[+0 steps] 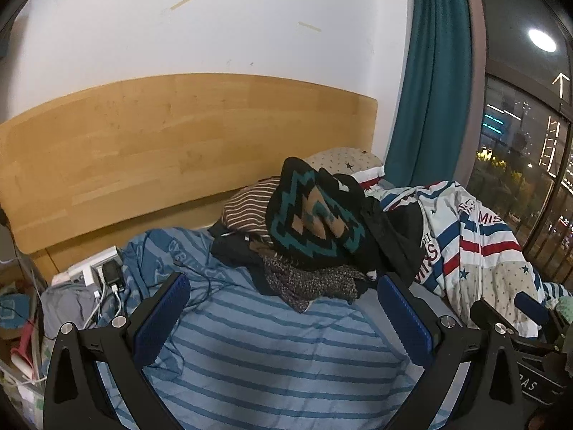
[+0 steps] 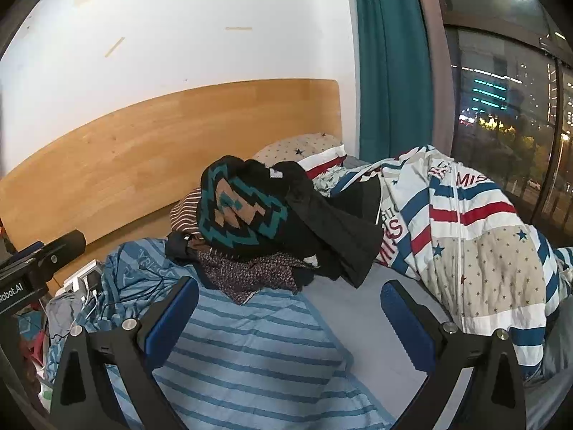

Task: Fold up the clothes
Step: 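Move both grippers toward the black zigzag-patterned sweater on the pile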

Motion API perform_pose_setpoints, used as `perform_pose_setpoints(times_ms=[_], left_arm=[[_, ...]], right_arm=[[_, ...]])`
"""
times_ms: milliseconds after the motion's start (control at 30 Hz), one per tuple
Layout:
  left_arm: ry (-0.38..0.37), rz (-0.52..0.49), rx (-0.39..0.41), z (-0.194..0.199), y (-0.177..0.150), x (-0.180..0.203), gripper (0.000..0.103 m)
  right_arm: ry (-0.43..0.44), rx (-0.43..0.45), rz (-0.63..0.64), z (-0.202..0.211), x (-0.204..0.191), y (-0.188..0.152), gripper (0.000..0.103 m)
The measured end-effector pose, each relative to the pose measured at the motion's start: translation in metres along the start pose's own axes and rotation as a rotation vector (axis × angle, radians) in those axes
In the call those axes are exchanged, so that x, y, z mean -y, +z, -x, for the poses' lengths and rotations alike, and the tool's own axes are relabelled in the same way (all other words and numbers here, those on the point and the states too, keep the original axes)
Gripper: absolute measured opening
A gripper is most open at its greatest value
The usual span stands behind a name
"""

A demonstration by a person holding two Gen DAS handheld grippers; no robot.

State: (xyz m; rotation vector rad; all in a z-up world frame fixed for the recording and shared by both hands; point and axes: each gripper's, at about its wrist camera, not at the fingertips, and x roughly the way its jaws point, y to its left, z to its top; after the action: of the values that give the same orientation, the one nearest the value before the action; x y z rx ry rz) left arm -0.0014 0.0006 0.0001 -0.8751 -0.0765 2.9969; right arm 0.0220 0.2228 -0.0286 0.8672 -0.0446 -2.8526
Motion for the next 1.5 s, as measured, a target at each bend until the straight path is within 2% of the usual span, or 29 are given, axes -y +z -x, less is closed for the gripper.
perform_pose_setpoints(times_ms=[133, 233, 433, 1067, 1500], left_arm=[[0.032, -0.029, 0.003, 0.000, -0.003, 0.015, 0.103], [0.002, 0.022, 0.007, 0.002, -0.005, 0.003, 0.103], [-0.029, 0.010, -0.009, 0.002, -0.007, 0.007, 0.103], [-0.026, -0.022, 0.003, 0.008, -0.005, 0.012, 0.103], [-0.016, -0.064, -0.007, -0.002, -0.013, 0.027, 0.103]], right_arm=[[-0.016, 0.001, 0.009, 0.002, 0.004, -0.001, 0.103], [-0.045, -0.005, 0.053, 0.000, -0.008, -0.003, 0.103], [-0.020, -0.006, 0.025, 0.003, 0.002, -0.006, 0.103], [-0.017, 0.001, 0.016, 0.013, 0.005, -0.005, 0.103], [-0.030, -0.022, 0.018, 0.002, 0.008, -0.009, 0.103]])
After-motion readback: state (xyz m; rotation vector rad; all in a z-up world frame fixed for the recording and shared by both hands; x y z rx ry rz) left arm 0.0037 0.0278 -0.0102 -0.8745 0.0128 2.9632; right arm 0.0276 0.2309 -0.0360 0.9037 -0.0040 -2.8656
